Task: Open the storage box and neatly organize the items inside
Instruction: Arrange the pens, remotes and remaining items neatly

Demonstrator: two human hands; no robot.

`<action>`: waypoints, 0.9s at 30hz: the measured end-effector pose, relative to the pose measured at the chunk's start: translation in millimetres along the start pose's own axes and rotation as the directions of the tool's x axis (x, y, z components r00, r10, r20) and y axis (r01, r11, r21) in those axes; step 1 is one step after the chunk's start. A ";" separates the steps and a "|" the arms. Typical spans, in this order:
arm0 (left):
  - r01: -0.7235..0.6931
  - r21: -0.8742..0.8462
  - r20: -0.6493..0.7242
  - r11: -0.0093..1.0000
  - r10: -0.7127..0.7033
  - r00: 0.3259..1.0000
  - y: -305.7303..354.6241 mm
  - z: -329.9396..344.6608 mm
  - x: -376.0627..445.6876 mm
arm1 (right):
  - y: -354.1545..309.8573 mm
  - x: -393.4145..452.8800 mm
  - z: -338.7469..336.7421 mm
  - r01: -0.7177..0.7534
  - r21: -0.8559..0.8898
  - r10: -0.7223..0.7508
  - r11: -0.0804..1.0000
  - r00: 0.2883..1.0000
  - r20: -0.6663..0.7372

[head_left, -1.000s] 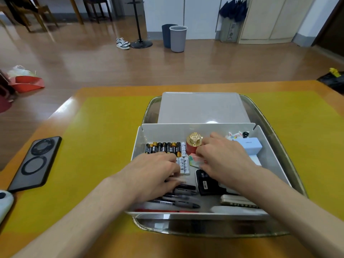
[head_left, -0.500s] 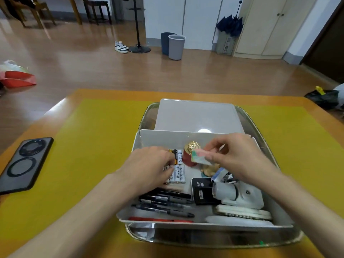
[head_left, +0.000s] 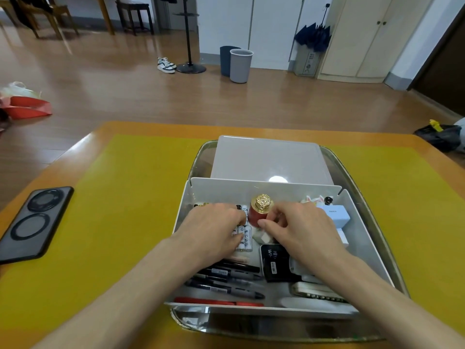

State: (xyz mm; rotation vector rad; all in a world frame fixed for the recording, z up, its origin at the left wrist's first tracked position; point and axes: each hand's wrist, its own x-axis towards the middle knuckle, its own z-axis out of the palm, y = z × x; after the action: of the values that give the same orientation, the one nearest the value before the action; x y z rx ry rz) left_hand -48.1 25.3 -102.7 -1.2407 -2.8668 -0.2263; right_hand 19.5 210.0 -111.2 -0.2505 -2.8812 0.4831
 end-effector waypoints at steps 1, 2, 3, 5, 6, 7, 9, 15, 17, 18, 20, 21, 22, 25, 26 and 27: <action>0.001 -0.009 0.020 1.000 0.000 1.000 -1.5 -0.1 0.6 | -0.8 -0.8 0.8 0.011 0.000 -0.011 1.000 1.000 0.000; -0.003 -0.018 0.053 1.000 0.004 0.999 -3.4 -0.7 0.8 | -2.1 -2.0 1.4 0.026 -0.013 -0.026 1.000 1.000 0.006; -0.010 -0.030 0.101 1.000 0.013 0.995 -5.6 -1.6 0.1 | -3.3 -3.3 1.6 0.045 -0.035 -0.044 0.998 0.999 0.020; -0.034 -0.060 0.200 0.998 0.045 0.979 -8.2 -3.2 -3.7 | -5.0 -5.8 0.7 0.094 -0.071 -0.090 0.993 0.994 0.060; -0.049 -0.069 0.233 0.996 0.064 0.970 -8.2 -3.3 -6.5 | -5.1 -6.6 -0.6 0.119 -0.083 -0.112 0.990 0.990 0.083; -0.064 -0.072 0.252 0.995 0.080 0.964 -7.5 -3.0 -9.6 | -5.5 -7.1 -2.2 0.141 -0.092 -0.131 0.986 0.985 0.109; -0.102 -0.056 0.264 0.993 0.113 0.958 -5.2 -1.9 -15.6 | -5.2 -7.2 -5.1 0.177 -0.087 -0.161 0.980 0.973 0.166; -0.162 -0.001 0.263 0.987 0.156 0.952 -9.9 -1.8 -31.9 | -6.2 -5.8 -8.4 0.235 -0.145 -0.202 0.961 0.956 0.214; -0.178 0.025 0.234 0.984 0.167 0.958 -12.4 -0.8 -36.1 | -7.6 -5.9 -8.4 0.235 -0.152 -0.201 0.960 0.957 0.208; -0.185 0.042 0.219 0.982 0.172 0.961 -12.7 -0.2 -37.5 | -7.9 -5.7 -8.1 0.230 -0.153 -0.197 0.961 0.960 0.201; -0.188 0.074 0.188 0.979 0.171 0.967 -11.8 1.1 -39.0 | -8.2 -4.9 -7.1 0.216 -0.163 -0.185 0.963 0.965 0.184; -0.184 0.082 0.175 0.979 0.168 0.970 -11.3 1.5 -39.3 | -8.3 -4.6 -6.7 0.210 -0.172 -0.179 0.963 0.968 0.176; -0.179 0.085 0.168 0.980 0.163 0.972 -11.1 1.5 -39.4 | -8.7 -4.2 -6.2 0.207 -0.185 -0.176 0.961 0.970 0.169; -0.168 0.104 0.162 0.980 0.150 0.975 -12.1 -1.1 -38.8 | -10.7 -4.4 -5.1 0.229 -0.244 -0.194 0.942 0.968 0.160; -0.163 0.116 0.161 0.980 0.143 0.976 -12.6 -2.3 -38.6 | -11.4 -4.9 -5.3 0.239 -0.262 -0.201 0.935 0.966 0.163; -0.157 0.130 0.159 0.979 0.135 0.978 -13.0 -3.6 -38.5 | -12.1 -5.8 -6.3 0.244 -0.271 -0.204 0.931 0.964 0.167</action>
State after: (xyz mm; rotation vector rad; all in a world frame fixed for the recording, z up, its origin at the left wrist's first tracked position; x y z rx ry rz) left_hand -31.3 -11.9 -103.3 -1.4910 -2.8327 0.0758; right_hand 25.0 199.6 -102.3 0.0750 -3.0564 0.0358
